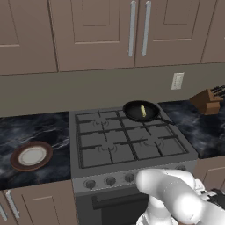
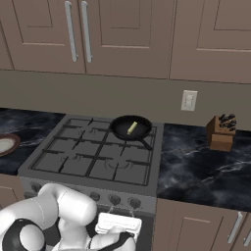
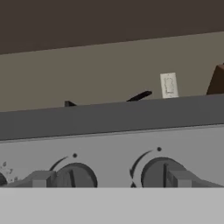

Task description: Pick up the butter stick and place it in the pan. Then turn on the burner for the pan.

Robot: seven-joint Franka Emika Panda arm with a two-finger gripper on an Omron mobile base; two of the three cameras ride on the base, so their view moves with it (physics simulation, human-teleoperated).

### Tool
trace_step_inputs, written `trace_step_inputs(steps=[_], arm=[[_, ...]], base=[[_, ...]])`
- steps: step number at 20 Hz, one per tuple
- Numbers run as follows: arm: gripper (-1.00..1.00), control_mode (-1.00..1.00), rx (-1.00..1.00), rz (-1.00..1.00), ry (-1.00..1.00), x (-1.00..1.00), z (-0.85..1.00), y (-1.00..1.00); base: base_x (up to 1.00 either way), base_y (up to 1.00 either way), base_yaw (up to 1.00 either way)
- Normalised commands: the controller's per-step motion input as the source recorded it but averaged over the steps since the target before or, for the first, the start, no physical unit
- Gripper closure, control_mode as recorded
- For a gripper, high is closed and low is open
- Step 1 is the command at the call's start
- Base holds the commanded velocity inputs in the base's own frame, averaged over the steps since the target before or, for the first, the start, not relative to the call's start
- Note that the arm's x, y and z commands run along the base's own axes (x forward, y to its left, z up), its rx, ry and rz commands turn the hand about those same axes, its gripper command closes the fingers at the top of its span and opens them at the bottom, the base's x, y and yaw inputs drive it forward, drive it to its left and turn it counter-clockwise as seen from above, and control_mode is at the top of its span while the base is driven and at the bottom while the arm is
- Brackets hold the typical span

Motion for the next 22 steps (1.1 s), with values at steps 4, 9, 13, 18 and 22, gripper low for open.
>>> trace_step_inputs(steps=[4,9,13,18,22], arm=[[-1.00,-1.00,0.00,0.00,-0.07,0.00,0.07,0.16],[-1.00,-1.00,0.00,0.00,-0.05,0.00,0.05,0.15],[-1.00,-1.00,0.00,0.00,-0.03,0.01,0.11,0.13],[-1.00,-1.00,0.00,0.00,-0.01,0.01,0.11,0.08],[-1.00,-1.00,0.00,0.00,0.00,0.08,0.05,0.04]], base=[[0.00,0.00,0.00],[0.00,0.00,0.00],[0.00,0.00,0.00],[0.00,0.00,0.00],[0.00,0.00,0.00]])
